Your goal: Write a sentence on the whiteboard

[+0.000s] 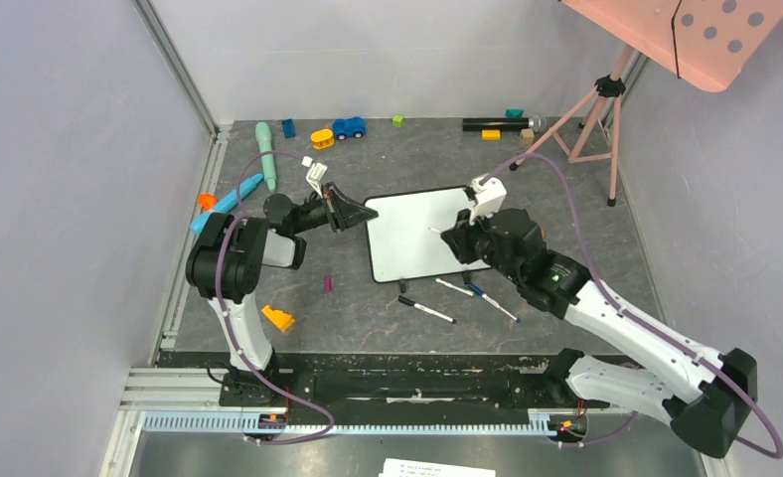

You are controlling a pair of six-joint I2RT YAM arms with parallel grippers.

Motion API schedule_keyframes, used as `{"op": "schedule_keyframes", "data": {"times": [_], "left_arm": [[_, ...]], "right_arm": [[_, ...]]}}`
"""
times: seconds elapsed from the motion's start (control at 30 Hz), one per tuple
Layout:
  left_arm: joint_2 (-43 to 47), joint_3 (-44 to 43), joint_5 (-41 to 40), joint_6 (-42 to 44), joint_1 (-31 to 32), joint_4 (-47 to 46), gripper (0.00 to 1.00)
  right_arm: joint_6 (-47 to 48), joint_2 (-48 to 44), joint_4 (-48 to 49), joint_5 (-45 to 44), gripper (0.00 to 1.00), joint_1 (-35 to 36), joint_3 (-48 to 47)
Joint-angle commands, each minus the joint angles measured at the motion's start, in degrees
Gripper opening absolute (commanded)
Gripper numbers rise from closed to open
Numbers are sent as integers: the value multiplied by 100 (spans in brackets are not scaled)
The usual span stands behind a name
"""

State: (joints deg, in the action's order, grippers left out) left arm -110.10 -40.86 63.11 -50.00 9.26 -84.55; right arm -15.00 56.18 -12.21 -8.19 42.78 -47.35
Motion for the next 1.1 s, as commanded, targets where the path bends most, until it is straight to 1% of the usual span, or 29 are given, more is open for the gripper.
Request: {"op": "schedule_keyframes", "data": {"times": [0.0,0.13,0.23,0.43,0.63,0.77,0.8,0.87,1.07], "left_arm": [[35,68,172,437,68,-470,2],[74,135,136,506,68,-466,2],[96,204,72,574,68,-466,2],[130,237,32,606,68,-466,2],[133,238,32,605,68,-466,2],[130,229,30,594,68,-466,2],[135,220,39,590,68,-466,3],[133,214,53,588,59,-466,8],[199,287,44,629,28,-469,9]], "right_arm": [[50,383,370,-622,0,525,-644],[173,906,201,-1399,0,1194,-1116],[275,1281,131,-1870,0,1532,-1407],[432,2006,104,-2555,0,1905,-1920],[468,2364,239,-2737,0,1936,-2089],[496,2444,368,-2884,0,1935,-2097],[498,2442,429,-2883,0,1936,-2076],[515,2429,556,-2883,0,1939,-2019],[678,2463,720,-2732,0,1936,-1992]]}}
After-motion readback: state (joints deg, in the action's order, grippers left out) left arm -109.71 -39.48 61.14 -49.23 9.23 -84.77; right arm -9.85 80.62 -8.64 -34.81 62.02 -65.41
